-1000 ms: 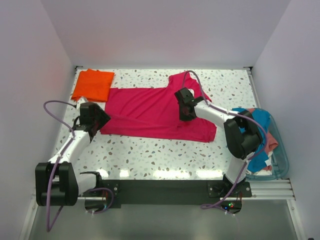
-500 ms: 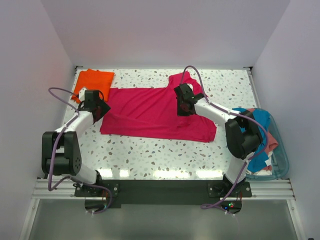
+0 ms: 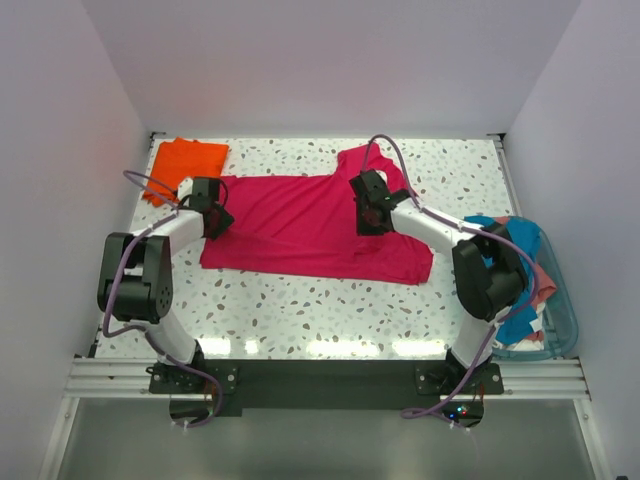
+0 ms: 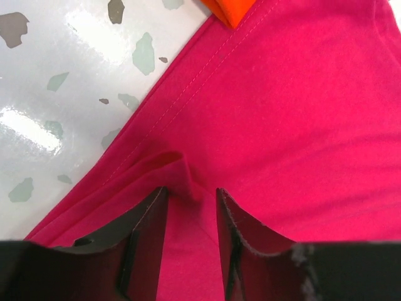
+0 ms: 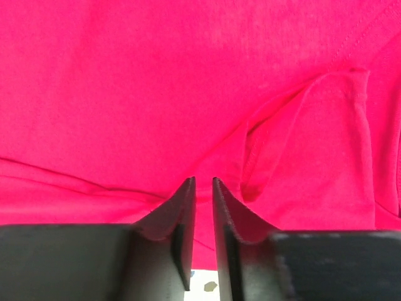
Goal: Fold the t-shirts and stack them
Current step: Fold the tshirt
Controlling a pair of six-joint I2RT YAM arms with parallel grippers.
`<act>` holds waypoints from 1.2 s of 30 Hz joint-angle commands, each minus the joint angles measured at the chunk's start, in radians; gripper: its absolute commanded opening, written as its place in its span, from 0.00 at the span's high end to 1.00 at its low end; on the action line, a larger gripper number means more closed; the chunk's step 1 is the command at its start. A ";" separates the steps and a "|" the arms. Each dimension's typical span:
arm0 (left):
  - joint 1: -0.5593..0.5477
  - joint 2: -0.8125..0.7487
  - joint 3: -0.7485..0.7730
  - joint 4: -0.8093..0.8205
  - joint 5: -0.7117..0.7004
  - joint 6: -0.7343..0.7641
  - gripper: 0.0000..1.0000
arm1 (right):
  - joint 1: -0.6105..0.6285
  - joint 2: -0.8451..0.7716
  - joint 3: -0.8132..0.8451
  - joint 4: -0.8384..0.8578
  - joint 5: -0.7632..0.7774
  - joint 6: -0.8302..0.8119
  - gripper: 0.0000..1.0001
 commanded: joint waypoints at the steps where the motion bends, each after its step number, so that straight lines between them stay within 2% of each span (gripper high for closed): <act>1: -0.006 0.011 0.060 0.001 -0.039 -0.033 0.62 | 0.007 -0.065 -0.025 0.033 0.003 -0.026 0.78; 8: -0.009 0.025 0.065 -0.002 -0.033 -0.039 0.87 | 0.007 -0.064 -0.059 0.045 -0.028 -0.052 0.73; 14: -0.008 0.030 0.057 -0.002 -0.030 -0.035 0.99 | 0.005 -0.056 -0.079 0.039 0.017 -0.055 0.72; 22: -0.009 0.022 0.051 0.001 -0.029 -0.033 1.00 | 0.005 -0.024 -0.083 0.045 0.072 -0.079 0.71; 36: -0.007 0.011 0.050 -0.001 -0.027 -0.029 1.00 | 0.004 0.014 -0.090 0.065 0.063 -0.082 0.71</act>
